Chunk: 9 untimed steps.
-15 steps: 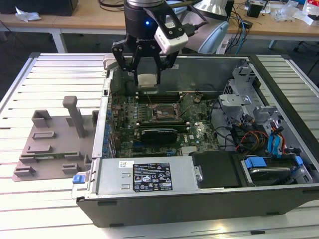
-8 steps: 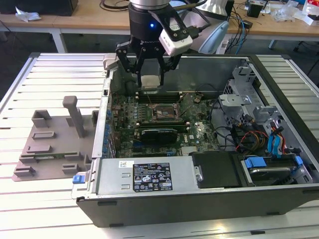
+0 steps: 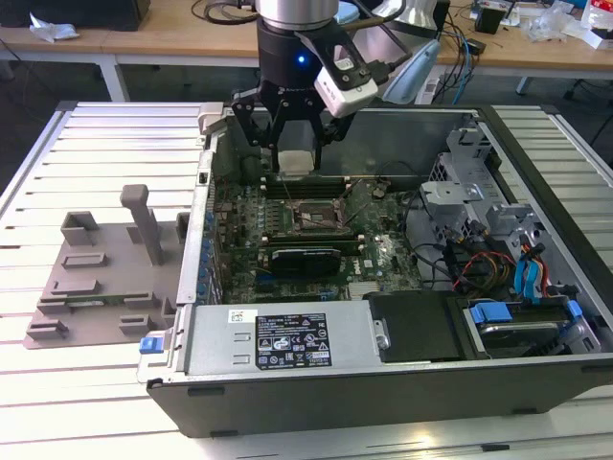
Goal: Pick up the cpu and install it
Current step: 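Pick up the cpu and move it towards the insertion slot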
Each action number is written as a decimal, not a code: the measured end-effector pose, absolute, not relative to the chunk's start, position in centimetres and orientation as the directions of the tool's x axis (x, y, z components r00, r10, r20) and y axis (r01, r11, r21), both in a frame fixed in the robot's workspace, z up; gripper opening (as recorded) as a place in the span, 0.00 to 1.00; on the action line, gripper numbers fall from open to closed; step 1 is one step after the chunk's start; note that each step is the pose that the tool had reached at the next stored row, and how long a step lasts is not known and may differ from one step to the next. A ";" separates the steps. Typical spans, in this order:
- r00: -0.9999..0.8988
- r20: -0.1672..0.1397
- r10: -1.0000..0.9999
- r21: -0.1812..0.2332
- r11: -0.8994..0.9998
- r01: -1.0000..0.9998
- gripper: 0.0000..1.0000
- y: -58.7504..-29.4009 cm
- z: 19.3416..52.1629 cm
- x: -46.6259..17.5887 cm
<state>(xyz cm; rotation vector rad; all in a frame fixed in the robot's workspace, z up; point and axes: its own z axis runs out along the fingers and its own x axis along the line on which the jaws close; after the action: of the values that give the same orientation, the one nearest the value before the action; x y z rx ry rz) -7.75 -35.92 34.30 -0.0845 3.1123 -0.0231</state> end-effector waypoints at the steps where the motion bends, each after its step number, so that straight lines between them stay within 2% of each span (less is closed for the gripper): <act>1: -0.998 -0.028 -0.054 -0.016 0.998 -0.054 0.55 -35.8 34.2 -7.5; 9: -0.998 -0.027 -0.054 -0.016 0.998 -0.054 0.55 -35.5 33.1 -6.5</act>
<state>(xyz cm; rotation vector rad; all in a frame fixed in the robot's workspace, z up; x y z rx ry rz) -6.48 -35.52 33.09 -0.0845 3.1124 -0.0233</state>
